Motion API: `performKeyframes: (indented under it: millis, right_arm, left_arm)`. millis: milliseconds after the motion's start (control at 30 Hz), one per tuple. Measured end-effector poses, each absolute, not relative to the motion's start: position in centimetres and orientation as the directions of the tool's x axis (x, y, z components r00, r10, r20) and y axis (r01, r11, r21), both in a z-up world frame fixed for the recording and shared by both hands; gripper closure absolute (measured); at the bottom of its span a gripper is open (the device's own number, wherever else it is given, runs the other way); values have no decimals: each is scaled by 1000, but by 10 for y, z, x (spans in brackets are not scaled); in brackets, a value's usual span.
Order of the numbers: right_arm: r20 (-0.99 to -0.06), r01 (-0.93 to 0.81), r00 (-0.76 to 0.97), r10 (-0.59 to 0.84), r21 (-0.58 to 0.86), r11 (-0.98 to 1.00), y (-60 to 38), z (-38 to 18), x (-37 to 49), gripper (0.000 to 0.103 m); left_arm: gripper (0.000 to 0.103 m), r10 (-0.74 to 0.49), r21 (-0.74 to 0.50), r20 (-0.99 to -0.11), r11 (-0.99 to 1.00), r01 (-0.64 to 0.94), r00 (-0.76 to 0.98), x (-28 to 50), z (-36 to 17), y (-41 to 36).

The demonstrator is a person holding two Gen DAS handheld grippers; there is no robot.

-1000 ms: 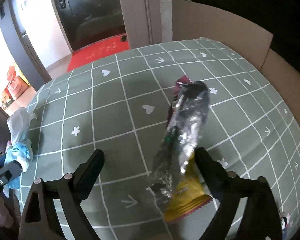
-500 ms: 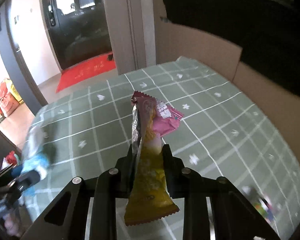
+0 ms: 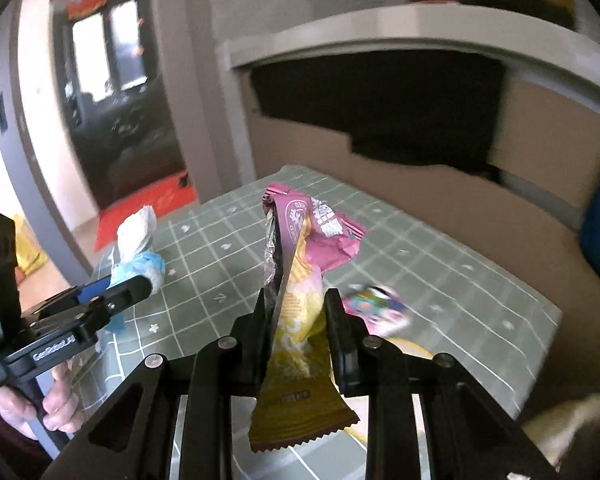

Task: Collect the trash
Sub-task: 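Lift the tissue bundle and foil wrapper and carry both tools over the trash bin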

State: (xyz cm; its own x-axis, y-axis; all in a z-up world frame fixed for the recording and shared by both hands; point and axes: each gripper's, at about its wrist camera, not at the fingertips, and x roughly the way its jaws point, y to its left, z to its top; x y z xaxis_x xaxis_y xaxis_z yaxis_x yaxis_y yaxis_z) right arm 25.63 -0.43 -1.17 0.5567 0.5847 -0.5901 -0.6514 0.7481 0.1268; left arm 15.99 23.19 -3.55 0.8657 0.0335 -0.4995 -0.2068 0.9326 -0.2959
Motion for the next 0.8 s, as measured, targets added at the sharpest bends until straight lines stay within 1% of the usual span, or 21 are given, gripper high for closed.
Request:
performKeyframes:
  millis: [200, 367, 600, 800]
  right_arm:
    - [-517, -566, 653, 554, 153, 810, -77, 5, 241, 79]
    - [-460, -465, 747, 481, 156, 872, -141, 18, 224, 79]
    - [-425, -314, 834, 351, 157, 936, -221, 22, 196, 79]
    - [-433, -184, 872, 226, 138, 973, -280, 13, 179, 79]
  left_arm:
    - [56, -34, -243, -463, 966, -90, 886, 177, -7, 171]
    - [56, -136, -207, -427, 977, 50, 894, 187, 13, 106]
    - [56, -296, -199, -424, 952, 231, 856, 200, 23, 23]
    - [56, -389, -180, -460, 921, 346, 798, 211, 14, -41]
